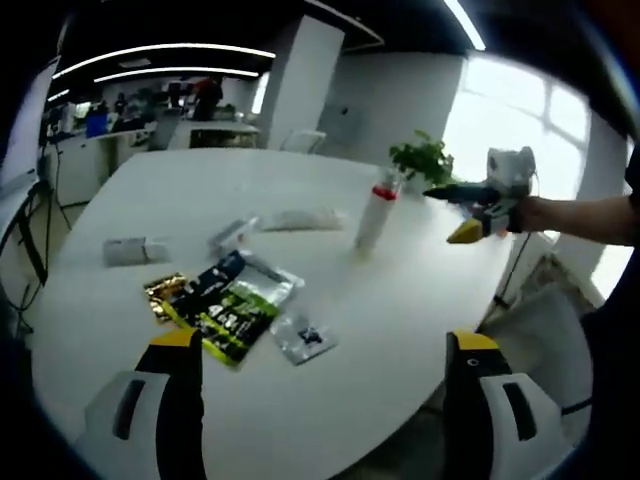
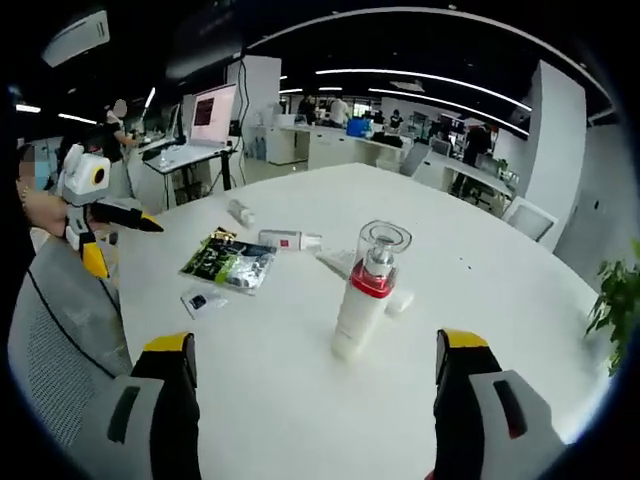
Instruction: Arrange the skincare products in the storage area until every visible bottle or jar stands upright without overlapping.
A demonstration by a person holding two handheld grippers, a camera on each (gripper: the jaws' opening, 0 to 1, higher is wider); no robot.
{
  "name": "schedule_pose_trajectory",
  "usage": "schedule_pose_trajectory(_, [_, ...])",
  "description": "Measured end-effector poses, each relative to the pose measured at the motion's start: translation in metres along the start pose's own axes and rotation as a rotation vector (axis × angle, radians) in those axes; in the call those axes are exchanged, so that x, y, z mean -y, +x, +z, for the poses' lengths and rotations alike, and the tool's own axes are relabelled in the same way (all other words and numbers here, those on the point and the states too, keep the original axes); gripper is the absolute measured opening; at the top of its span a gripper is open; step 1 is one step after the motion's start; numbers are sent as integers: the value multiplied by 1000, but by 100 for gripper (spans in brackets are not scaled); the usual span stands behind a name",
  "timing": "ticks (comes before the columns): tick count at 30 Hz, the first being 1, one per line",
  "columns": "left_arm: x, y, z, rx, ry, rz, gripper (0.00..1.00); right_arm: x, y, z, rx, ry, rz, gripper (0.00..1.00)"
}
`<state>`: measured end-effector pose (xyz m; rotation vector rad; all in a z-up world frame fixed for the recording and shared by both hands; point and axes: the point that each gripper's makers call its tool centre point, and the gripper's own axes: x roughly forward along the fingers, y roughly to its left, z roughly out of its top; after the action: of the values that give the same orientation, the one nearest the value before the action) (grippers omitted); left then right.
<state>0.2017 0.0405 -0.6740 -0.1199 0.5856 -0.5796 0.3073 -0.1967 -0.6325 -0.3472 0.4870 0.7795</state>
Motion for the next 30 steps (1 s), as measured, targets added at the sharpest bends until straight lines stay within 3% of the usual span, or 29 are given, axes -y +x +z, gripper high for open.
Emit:
schedule_pose_trajectory(3, [0, 0, -1, -4, 6, 2, 93, 3, 6, 13, -9, -9, 9, 99])
schedule_pose_trajectory(7, [-3, 0, -2, -7, -4, 9, 92, 9, 20, 40, -33, -134, 23, 99])
schedule_pose_trajectory(11, [-4, 0, -3, -4, -20, 12, 92, 9, 29, 63, -44, -176, 22, 97])
schedule_pose_trajectory(16, [-2, 0, -4, 0, -28, 12, 92, 3, 55, 98, -59, -237, 27, 93])
schedule_pose_trajectory(18, [-4, -1, -4, 7, -35, 16, 92, -4, 70, 109, -71, -271, 63, 93])
schedule_pose_trajectory(22, [-6, -1, -3, 14, -56, 23, 91, -2, 101, 110, -166, -368, 92, 92])
schedule_pose_trajectory(26, [-9, -1, -4, 11, -69, 32, 90, -8, 135, 108, -223, -272, 121, 88])
schedule_pose_trajectory(30, [-10, -2, -3, 14, -78, 39, 90, -7, 167, 95, -319, -329, 162, 88])
